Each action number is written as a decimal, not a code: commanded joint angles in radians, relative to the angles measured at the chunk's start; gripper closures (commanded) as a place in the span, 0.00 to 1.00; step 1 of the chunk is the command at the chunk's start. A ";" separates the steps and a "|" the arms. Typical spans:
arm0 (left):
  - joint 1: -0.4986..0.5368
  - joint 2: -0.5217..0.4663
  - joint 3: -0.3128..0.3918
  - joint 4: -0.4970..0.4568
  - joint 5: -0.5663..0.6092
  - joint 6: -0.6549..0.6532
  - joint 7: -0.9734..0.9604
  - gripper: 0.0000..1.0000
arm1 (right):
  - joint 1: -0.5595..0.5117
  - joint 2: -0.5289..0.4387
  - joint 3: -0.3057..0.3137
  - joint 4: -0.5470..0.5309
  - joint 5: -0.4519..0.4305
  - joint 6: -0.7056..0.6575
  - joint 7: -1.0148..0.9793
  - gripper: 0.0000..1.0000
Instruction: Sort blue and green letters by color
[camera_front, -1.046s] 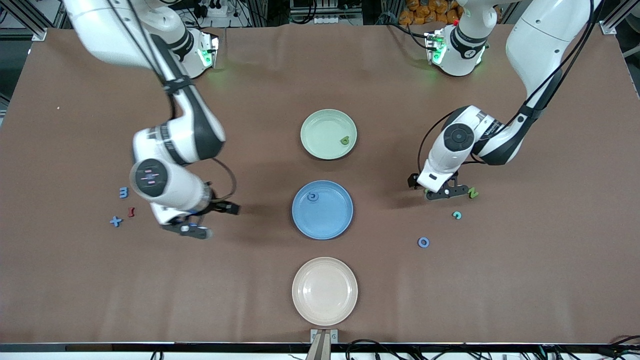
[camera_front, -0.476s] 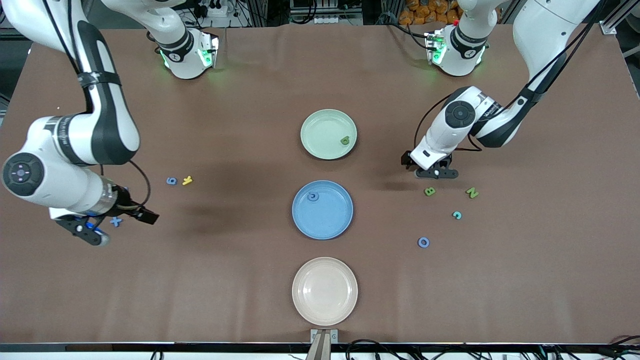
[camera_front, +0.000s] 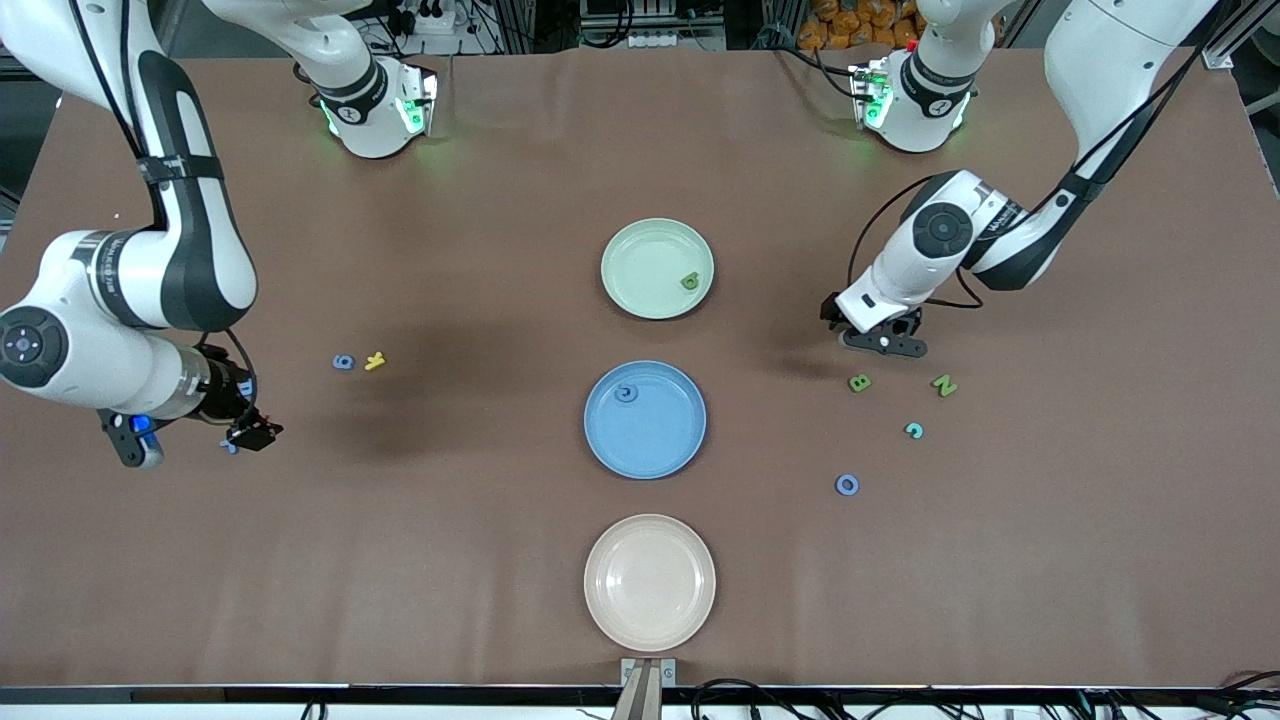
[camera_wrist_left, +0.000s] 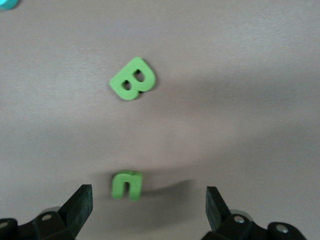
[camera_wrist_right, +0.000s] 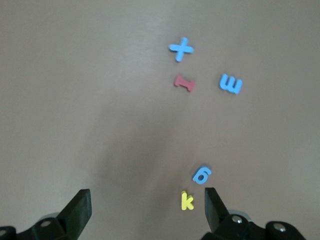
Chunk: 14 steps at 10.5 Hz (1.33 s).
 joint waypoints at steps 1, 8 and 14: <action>0.038 -0.023 -0.018 -0.028 0.031 0.015 0.034 0.00 | 0.001 -0.135 0.005 -0.234 -0.020 0.125 0.249 0.00; 0.072 0.037 -0.011 -0.003 0.136 0.029 0.034 0.00 | 0.004 -0.165 0.008 -0.555 -0.057 0.539 0.409 0.00; 0.066 0.064 -0.010 0.014 0.140 0.029 0.021 0.99 | 0.010 -0.107 0.013 -0.652 -0.046 0.692 0.440 0.00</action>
